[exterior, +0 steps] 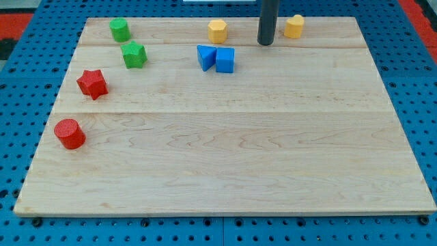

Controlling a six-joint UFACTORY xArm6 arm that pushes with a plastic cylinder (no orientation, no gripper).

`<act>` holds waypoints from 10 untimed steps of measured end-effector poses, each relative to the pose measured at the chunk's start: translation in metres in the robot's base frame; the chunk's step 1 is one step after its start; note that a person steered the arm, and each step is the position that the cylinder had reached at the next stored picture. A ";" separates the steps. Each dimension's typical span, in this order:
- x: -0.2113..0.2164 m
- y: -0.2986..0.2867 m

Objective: Separate the blue cube and blue triangle

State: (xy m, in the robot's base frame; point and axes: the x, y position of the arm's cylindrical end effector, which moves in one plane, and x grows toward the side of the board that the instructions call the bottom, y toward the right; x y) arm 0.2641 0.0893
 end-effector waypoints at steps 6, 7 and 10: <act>0.000 -0.046; 0.000 -0.054; 0.036 -0.093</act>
State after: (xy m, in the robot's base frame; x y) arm 0.2997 -0.0039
